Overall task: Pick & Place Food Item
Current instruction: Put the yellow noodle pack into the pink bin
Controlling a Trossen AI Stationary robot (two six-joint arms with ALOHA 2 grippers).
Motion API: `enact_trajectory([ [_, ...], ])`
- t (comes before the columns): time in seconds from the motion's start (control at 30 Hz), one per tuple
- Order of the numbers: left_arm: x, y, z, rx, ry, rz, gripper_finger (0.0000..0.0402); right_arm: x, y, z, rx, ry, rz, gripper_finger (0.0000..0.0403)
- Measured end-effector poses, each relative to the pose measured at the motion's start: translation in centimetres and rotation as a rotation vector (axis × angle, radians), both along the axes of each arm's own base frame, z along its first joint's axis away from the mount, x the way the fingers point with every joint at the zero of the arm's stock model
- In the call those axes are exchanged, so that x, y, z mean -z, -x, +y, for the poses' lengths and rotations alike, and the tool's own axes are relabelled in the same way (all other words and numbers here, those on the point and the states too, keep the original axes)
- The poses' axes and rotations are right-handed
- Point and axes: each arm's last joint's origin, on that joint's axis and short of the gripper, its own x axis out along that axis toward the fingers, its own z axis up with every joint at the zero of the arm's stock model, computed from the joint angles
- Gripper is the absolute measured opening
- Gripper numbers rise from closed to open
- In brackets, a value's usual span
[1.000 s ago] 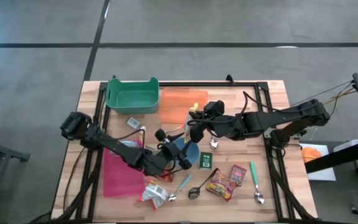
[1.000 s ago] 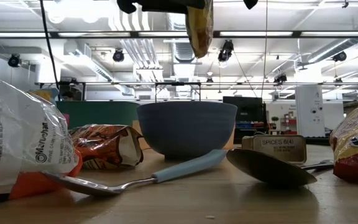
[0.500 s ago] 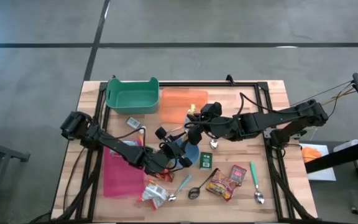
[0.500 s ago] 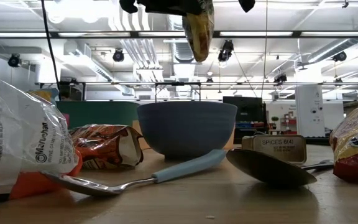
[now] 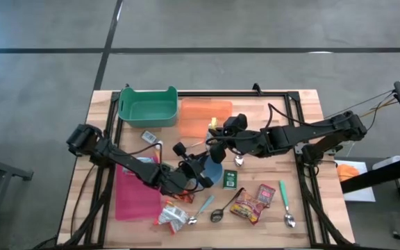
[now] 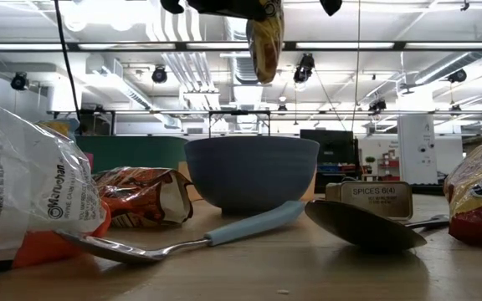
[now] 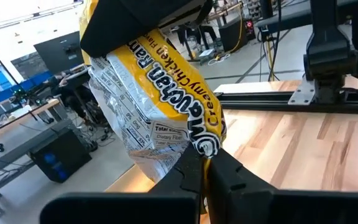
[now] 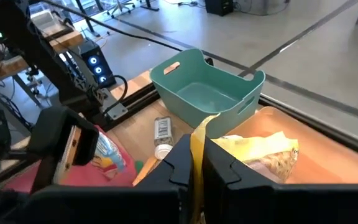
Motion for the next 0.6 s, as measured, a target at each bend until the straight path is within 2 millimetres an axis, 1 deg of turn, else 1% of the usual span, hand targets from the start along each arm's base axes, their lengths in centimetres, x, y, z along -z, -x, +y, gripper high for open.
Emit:
enact_trajectory([
  [0.37, -1.03, 0.98, 0.32, -0.004, 0.012, 0.021, 0.0000, 0.02, 0.04, 0.06, -0.062, 0.089, 0.062, 0.0013],
  [0.47, -1.06, 1.03, 0.34, -0.006, 0.012, 0.023, 0.0000, 0.03, 0.03, 0.07, -0.069, 0.102, 0.070, 0.0039],
  [0.6, -1.07, 1.05, 0.35, -0.007, 0.011, 0.026, 0.0000, 0.09, 0.00, 0.09, -0.072, 0.100, 0.073, 0.0105],
])
